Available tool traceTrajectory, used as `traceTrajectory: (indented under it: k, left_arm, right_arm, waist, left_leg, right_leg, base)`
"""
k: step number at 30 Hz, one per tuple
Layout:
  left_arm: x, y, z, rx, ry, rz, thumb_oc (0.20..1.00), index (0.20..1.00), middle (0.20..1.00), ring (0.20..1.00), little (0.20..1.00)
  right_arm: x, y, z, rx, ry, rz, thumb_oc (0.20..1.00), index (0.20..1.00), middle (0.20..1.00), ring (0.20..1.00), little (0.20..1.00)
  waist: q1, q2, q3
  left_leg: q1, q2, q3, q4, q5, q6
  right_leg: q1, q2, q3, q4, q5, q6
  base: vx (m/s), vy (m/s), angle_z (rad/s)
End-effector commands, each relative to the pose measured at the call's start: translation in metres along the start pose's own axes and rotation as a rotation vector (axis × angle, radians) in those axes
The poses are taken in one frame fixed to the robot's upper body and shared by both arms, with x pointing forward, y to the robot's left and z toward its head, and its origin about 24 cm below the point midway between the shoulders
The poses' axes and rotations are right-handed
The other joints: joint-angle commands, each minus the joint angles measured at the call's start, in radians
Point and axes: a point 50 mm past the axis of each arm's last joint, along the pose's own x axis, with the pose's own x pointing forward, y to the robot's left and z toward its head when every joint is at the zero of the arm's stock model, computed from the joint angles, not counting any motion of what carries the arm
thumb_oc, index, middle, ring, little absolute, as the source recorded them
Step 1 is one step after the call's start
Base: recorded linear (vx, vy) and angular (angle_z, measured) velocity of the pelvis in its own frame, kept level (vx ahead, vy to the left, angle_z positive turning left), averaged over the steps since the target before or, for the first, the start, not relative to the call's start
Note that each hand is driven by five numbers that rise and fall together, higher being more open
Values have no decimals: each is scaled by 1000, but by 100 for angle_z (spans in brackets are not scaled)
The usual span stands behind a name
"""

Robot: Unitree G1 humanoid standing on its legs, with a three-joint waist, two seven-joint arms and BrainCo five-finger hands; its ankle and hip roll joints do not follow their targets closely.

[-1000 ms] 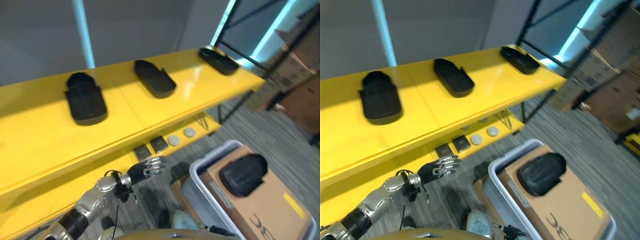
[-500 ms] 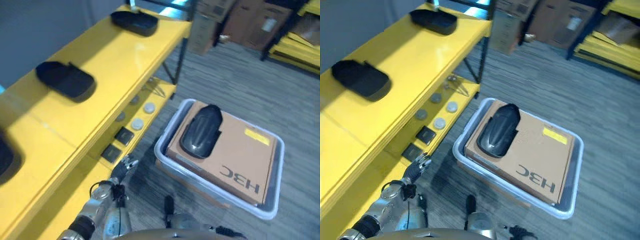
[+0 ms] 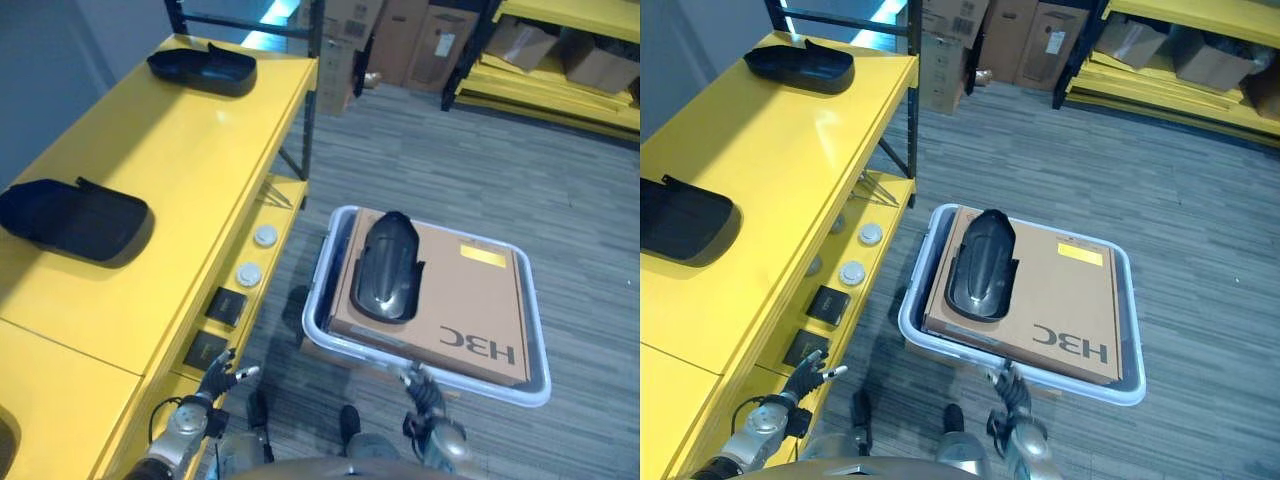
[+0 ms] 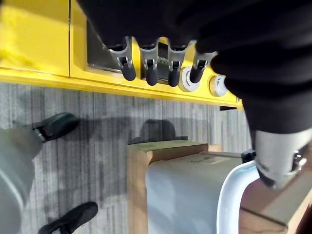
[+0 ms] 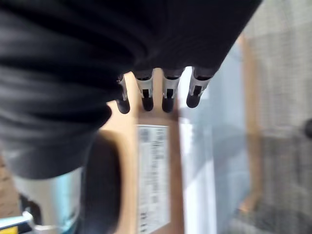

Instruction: Move parts from the plastic box to the shelf.

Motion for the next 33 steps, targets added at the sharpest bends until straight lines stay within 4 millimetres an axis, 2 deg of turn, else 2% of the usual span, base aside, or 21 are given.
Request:
traceTrajectory:
  k: [1,6,8,9,12,13,17,18,19,23,25,27,29,32,33]
  left_arm:
    - [9,1,9,64,-38,40,1000,1000,1000,1000,1000]
    - [-2,15,-26,47,93,127,1000,1000,1000,1000,1000]
    - [-1,14,-29,25,113,127,1000,1000,1000,1000,1000]
    - [-1,11,-30,17,127,113,1000,1000,1000,1000,1000]
    - [0,8,-29,33,114,104,1000,1000,1000,1000,1000]
    - [4,12,-23,14,98,115,1000,1000,1000,1000,1000]
    - [11,17,-10,-1,67,123,1000,1000,1000,1000,1000]
    - [15,19,-1,4,41,119,1000,1000,1000,1000,1000]
    - [16,19,1,8,34,113,1000,1000,1000,1000,1000]
    - [19,19,9,26,14,92,1000,1000,1000,1000,1000]
    - [22,21,15,22,0,88,1000,1000,1000,1000,1000]
    - [23,20,18,21,-6,81,1000,1000,1000,1000,1000]
    - [24,19,19,22,-13,74,1000,1000,1000,1000,1000]
    - [24,18,21,21,-20,67,1000,1000,1000,1000,1000]
    - [25,17,22,24,-23,59,1000,1000,1000,1000,1000]
  right_arm:
    - [9,-20,70,-276,-330,-29,1000,1000,1000,1000,1000]
    - [-8,-28,159,-424,-667,-60,1000,1000,1000,1000,1000]
    - [-7,-33,175,-462,-705,-118,1000,1000,1000,1000,1000]
    - [2,-37,187,-526,-719,-161,1000,1000,1000,1000,1000]
    - [13,-44,206,-486,-726,-256,1000,1000,1000,1000,1000]
    - [25,-44,219,-516,-712,-323,1000,1000,1000,1000,1000]
    - [45,-43,239,-533,-685,-429,1000,1000,1000,1000,1000]
    - [56,-49,255,-551,-663,-512,1000,1000,1000,1000,1000]
    - [61,-54,260,-560,-641,-544,1000,1000,1000,1000,1000]
    - [77,-70,269,-579,-523,-613,1000,1000,1000,1000,1000]
    - [88,-78,269,-646,-392,-630,1000,1000,1000,1000,1000]
    - [94,-81,257,-694,-288,-653,1000,1000,1000,1000,1000]
    - [99,-86,236,-700,-162,-660,1000,1000,1000,1000,1000]
    - [102,-89,213,-732,-51,-660,1000,1000,1000,1000,1000]
    - [103,-89,195,-749,21,-667,1000,1000,1000,1000,1000]
  waist:
    - [-7,27,15]
    - [-25,14,34]
    - [-21,18,45]
    - [-6,23,56]
    - [21,28,74]
    - [42,32,92]
    - [80,38,118]
    - [101,40,135]
    - [112,42,140]
    - [144,53,159]
    - [161,61,170]
    - [171,67,175]
    - [180,70,179]
    - [186,72,180]
    - [190,76,179]
  left_leg:
    - [73,37,1,2,-77,-3]
    - [67,39,22,2,-79,2]
    - [61,37,22,2,-79,3]
    - [51,35,16,2,-78,2]
    - [32,32,4,2,-74,-1]
    - [10,30,-11,2,-70,-3]
    - [-24,27,-41,2,-60,-10]
    - [-48,26,-58,2,-51,-15]
    - [-57,25,-64,2,-47,-17]
    - [-88,21,-89,2,-33,-24]
    - [-107,18,-99,2,-23,-28]
    - [-114,16,-105,2,-18,-29]
    - [-117,15,-112,2,-18,-32]
    - [-119,14,-116,2,-17,-33]
    - [-117,15,-118,2,-17,-35]
  right_leg:
    - [-71,-25,-26,4,87,56]
    - [-92,-14,6,4,89,55]
    - [-96,-16,7,4,90,54]
    - [-100,-20,0,4,89,55]
    - [-109,-26,-14,4,91,55]
    - [-120,-30,-24,4,91,55]
    - [-134,-39,-48,4,92,54]
    - [-145,-45,-64,4,95,54]
    - [-149,-47,-70,4,96,54]
    - [-164,-55,-93,4,99,55]
    - [-173,-62,-108,4,101,55]
    - [-173,-65,-118,4,101,52]
    - [-170,-68,-129,4,99,51]
    - [-168,-70,-139,4,100,50]
    - [-163,-73,-148,4,99,49]
  base:
    - [76,-43,-32]
    - [31,-8,-20]
    - [16,38,-17]
    - [12,26,-18]
    - [-21,3,-1]
    - [-87,-8,20]
    - [-74,-34,24]
    - [-92,-64,30]
    - [-73,-52,42]
    - [-32,-12,33]
    - [-43,25,21]
    - [-8,16,22]
    - [6,-2,21]
    - [-2,-3,12]
    - [-1,-3,15]
